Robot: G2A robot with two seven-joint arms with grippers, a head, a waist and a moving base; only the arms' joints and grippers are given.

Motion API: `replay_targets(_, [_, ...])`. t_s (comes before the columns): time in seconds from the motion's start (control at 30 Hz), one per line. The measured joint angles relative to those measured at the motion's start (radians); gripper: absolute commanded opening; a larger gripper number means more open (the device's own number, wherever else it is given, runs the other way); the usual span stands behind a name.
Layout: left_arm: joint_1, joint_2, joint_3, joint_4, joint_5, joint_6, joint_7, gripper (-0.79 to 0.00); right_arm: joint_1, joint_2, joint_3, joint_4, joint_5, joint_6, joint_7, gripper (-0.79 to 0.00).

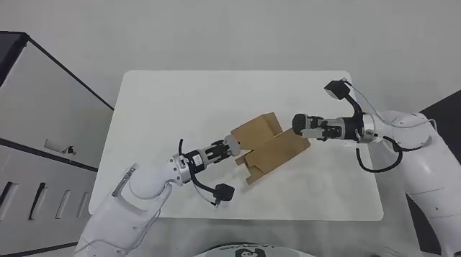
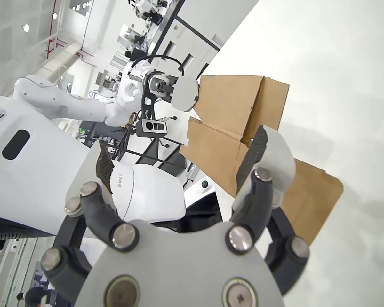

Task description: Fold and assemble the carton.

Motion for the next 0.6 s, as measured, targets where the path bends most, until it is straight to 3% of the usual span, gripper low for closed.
replay_targets(0.6, [-0.01,0.007,0.013,0.003,-0.084,0.015,0.032,-0.785,0.105,-0.019,-0.102,0.07,0.058,0.043,0.076,0.0])
